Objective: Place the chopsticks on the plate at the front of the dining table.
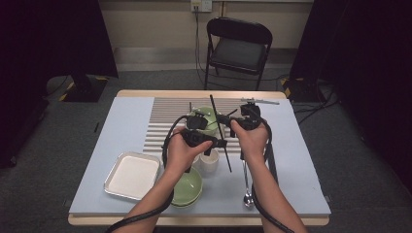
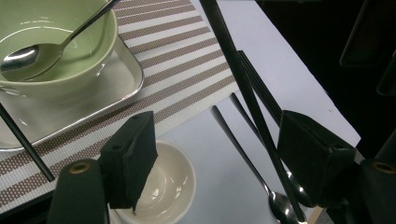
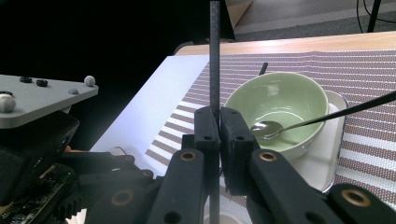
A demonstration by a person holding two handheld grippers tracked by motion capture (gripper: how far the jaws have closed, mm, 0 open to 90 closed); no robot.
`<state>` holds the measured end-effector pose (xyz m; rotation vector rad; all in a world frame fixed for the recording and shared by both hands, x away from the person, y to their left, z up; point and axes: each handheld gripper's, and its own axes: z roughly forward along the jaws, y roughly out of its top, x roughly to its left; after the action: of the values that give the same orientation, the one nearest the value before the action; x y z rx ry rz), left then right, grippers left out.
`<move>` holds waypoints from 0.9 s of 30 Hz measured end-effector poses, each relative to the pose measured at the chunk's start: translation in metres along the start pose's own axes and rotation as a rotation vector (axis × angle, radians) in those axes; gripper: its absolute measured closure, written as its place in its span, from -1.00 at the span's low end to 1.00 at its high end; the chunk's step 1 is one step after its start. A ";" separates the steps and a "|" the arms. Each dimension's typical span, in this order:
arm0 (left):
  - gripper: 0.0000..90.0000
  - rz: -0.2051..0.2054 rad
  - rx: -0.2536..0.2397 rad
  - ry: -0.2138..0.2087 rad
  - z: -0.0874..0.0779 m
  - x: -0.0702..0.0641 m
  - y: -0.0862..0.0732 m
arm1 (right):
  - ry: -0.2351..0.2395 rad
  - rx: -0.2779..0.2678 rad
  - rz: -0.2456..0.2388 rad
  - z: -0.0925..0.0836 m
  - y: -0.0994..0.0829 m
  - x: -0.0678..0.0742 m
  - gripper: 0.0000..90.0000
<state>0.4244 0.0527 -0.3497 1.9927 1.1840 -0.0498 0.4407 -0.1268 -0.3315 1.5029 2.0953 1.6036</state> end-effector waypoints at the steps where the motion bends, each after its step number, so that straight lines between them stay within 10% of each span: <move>1: -0.36 -0.003 -0.001 0.003 0.000 0.000 0.000 | -0.001 0.002 0.000 0.000 0.000 0.000 0.92; 27: 0.42 -0.065 0.001 -0.077 -0.003 0.001 0.002 | 0.029 0.000 0.025 0.000 0.001 0.001 0.92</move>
<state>0.4257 0.0552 -0.3470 1.9350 1.1993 -0.1583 0.4409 -0.1262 -0.3301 1.5209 2.1001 1.6439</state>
